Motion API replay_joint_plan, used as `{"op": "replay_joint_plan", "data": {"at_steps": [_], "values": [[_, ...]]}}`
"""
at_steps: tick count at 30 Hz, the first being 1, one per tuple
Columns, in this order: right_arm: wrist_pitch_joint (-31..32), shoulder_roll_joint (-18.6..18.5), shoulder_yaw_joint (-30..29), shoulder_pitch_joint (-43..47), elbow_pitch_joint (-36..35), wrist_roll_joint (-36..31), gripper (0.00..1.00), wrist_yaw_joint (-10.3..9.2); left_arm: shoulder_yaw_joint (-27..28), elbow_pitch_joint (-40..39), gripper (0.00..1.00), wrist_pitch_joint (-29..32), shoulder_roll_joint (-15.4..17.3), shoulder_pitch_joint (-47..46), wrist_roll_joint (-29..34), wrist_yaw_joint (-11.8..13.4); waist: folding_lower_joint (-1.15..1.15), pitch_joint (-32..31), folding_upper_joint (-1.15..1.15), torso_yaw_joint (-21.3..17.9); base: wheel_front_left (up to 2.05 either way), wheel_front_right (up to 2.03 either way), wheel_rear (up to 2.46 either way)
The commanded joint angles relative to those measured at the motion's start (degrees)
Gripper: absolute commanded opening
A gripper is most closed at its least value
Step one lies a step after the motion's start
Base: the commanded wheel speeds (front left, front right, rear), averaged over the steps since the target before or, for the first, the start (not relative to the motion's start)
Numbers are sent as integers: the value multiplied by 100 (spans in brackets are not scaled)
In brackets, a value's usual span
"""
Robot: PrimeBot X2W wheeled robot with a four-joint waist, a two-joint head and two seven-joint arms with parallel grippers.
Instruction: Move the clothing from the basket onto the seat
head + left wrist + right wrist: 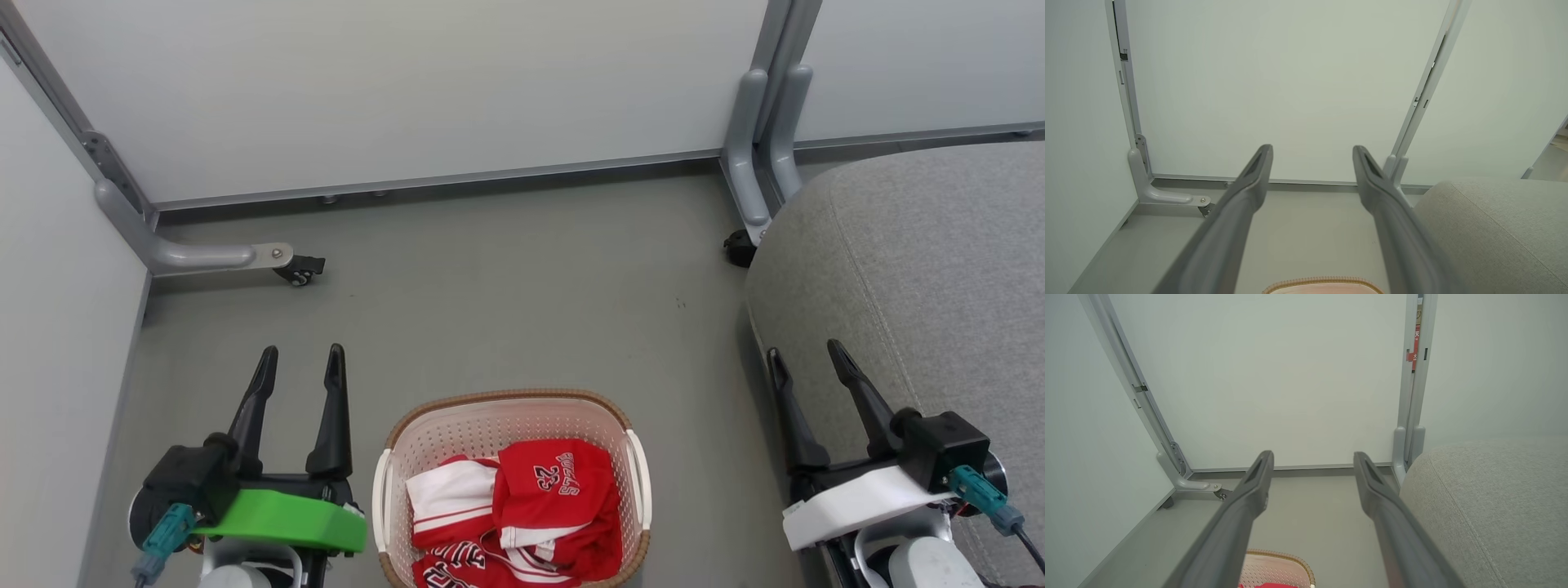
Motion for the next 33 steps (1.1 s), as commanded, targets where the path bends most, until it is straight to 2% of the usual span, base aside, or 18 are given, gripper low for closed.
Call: {"op": "replay_joint_plan", "data": {"at_steps": [1,23,33], "values": [[-45,-31,-18,33,-53,-110,100,-1,-7,-11,100,-51,38,48,95,-16,0,4,0,2,0,0,0],[-271,-38,71,107,-133,-972,100,-2,-233,198,100,-293,43,39,681,-18,0,30,0,11,0,0,0],[-271,-38,104,107,-93,-924,100,-2,-232,200,100,-267,42,74,640,-17,0,19,0,-4,0,0,0]]}}
